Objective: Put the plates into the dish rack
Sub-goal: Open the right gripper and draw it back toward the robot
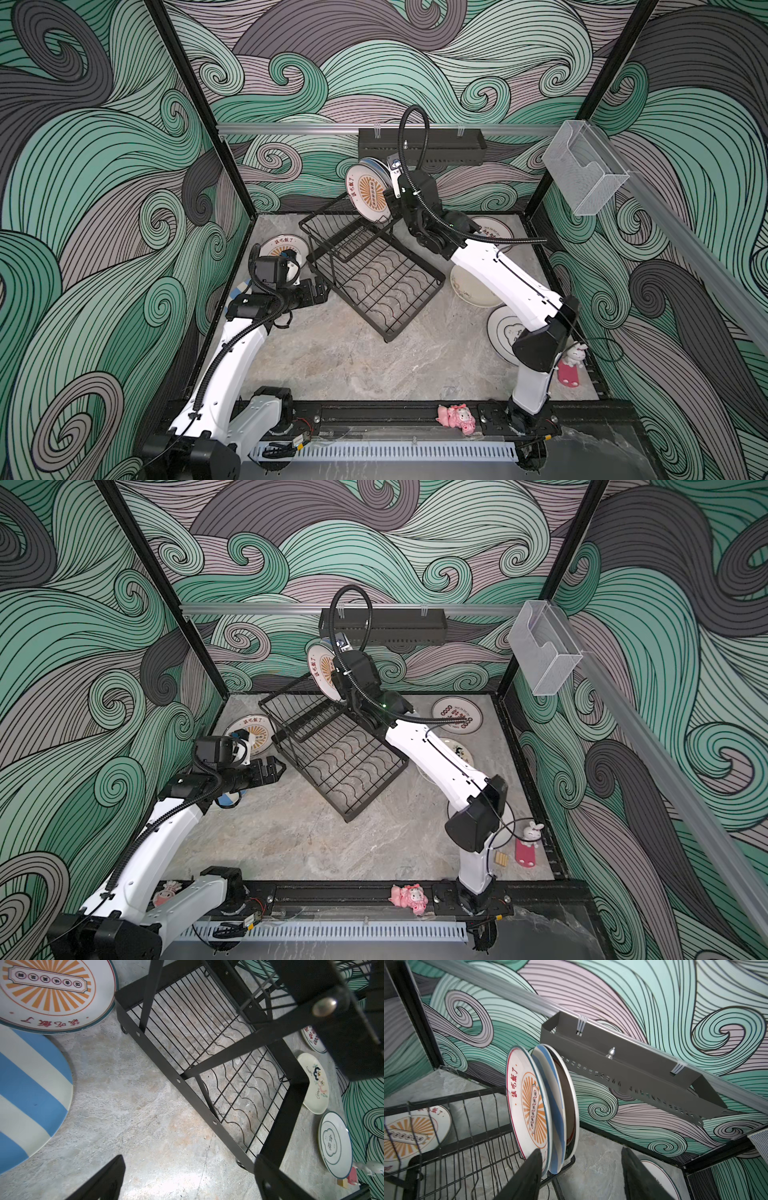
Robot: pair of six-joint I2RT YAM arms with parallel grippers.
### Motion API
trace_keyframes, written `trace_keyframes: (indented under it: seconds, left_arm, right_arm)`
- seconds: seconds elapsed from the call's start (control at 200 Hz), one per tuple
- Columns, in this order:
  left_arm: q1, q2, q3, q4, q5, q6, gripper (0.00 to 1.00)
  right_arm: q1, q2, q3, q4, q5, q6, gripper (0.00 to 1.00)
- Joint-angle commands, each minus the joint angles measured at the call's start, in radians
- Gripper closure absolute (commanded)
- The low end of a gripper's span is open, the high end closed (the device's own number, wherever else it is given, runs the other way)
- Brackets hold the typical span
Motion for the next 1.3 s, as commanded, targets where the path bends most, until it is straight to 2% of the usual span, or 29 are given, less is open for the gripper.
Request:
trace_keyframes:
  seconds: [0.0, 0.095, 0.235, 0.28, 0.435, 0.53, 0.645, 0.731, 0.866, 0.981, 1.046, 1.296]
  left_arm:
    - [0.007, -0.025, 0.05, -0.063, -0.053, 0.0, 0.01]
    - [0.009, -0.026, 0.082, -0.1, -0.078, 0.016, 0.02]
    - [0.01, -0.001, 0.165, -0.188, -0.152, 0.034, 0.01]
    - [0.01, 0.005, 0.184, -0.21, -0.162, 0.035, 0.01]
    - [0.013, 0.005, 0.188, -0.225, -0.204, 0.013, 0.01]
    - [0.016, 0.003, 0.153, -0.191, -0.223, -0.021, 0.01]
    - [0.019, -0.002, 0.086, -0.108, -0.254, -0.126, 0.01]
    - [0.019, -0.005, 0.026, -0.049, -0.322, -0.199, 0.01]
    - [0.022, 0.002, -0.108, 0.114, -0.347, -0.243, 0.01]
    - [0.022, 0.075, -0.088, 0.094, -0.402, -0.241, 0.01]
    - [0.024, 0.113, -0.073, 0.089, -0.42, -0.272, 0.01]
    - [0.045, 0.258, -0.073, 0.174, -0.479, -0.234, 0.01]
  right_arm:
    - [-0.002, -0.124, -0.041, -0.081, -0.077, 0.047, 0.3]
    - [-0.005, -0.248, -0.158, -0.081, -0.132, 0.08, 0.2]
    - [-0.012, -0.448, -0.35, -0.129, -0.22, 0.125, 0.17]
    - [-0.015, -0.507, -0.408, -0.172, -0.247, 0.141, 0.13]
    - [-0.024, -0.726, -0.693, -0.21, -0.357, 0.274, 0.07]
    - [-0.025, -0.857, -0.884, -0.174, -0.452, 0.352, 0.06]
    - [-0.024, -1.011, -1.135, -0.079, -0.585, 0.424, 0.07]
    - [-0.024, -1.09, -1.259, -0.048, -0.614, 0.46, 0.09]
    - [-0.024, -1.162, -1.37, -0.015, -0.658, 0.505, 0.08]
    - [-0.024, -1.185, -1.427, 0.035, -0.727, 0.537, 0.08]
    - [-0.024, -1.187, -1.443, 0.049, -0.739, 0.547, 0.08]
    - [-0.024, -1.175, -1.465, 0.067, -0.759, 0.544, 0.09]
